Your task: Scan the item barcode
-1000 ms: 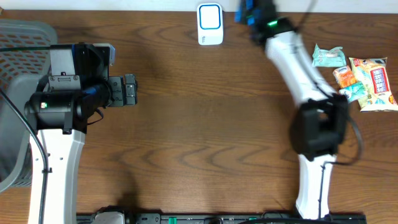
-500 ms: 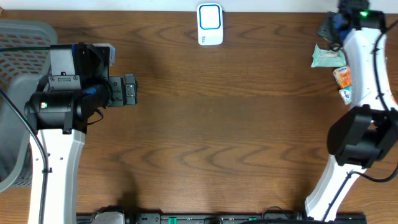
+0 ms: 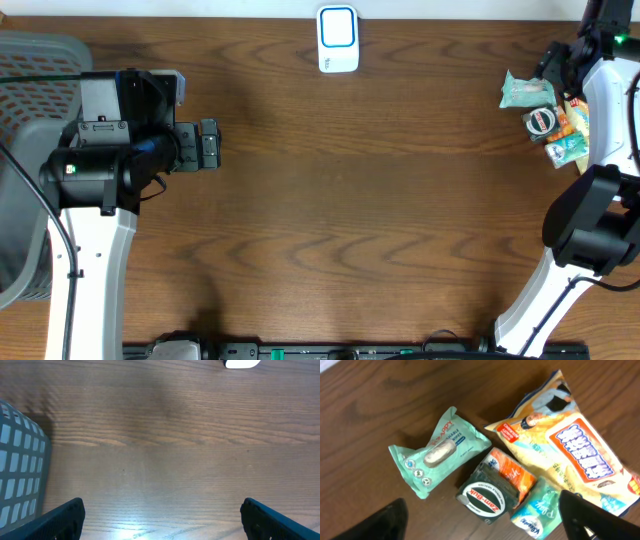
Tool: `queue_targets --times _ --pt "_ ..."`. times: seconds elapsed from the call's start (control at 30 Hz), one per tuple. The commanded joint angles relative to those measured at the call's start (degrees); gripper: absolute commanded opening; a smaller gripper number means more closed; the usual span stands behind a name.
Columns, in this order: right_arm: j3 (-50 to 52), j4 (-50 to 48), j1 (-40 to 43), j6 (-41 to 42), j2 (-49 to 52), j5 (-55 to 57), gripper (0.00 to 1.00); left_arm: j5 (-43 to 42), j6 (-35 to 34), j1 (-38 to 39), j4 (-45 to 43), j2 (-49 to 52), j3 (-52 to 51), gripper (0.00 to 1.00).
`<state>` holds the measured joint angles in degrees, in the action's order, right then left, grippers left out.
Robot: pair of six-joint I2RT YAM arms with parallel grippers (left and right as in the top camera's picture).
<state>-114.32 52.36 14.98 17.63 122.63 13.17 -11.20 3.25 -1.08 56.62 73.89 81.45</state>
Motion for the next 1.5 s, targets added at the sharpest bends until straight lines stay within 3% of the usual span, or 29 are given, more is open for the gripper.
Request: queue_targets --times 0.0,0.37,0.8,1.07,1.17,1.47 --pt "0.3 0.5 0.1 -0.1 -0.1 -1.2 0.99 0.3 0.6 -0.3 0.1 0.2 0.4 0.98" --pt "0.3 4.6 -1.2 -0.1 -9.8 -19.6 0.99 0.3 0.6 -0.3 0.1 0.2 0.4 0.98" --pt "1.4 20.9 -7.9 -0.1 -28.4 -19.1 0.93 0.3 0.6 -0.3 0.1 0.2 0.4 0.98" --pt "17.2 15.7 -15.2 0.1 -46.6 -19.1 0.93 0.3 0.6 -0.3 0.1 0.2 0.4 0.98" --pt "24.3 13.7 -17.0 0.1 -53.8 -17.6 0.99 0.3 0.6 -0.3 0.1 0.2 0.4 0.98" --pt "37.1 17.9 -17.3 0.2 -65.5 -17.9 0.99 0.3 0.6 -0.3 0.1 0.2 0.4 0.98"
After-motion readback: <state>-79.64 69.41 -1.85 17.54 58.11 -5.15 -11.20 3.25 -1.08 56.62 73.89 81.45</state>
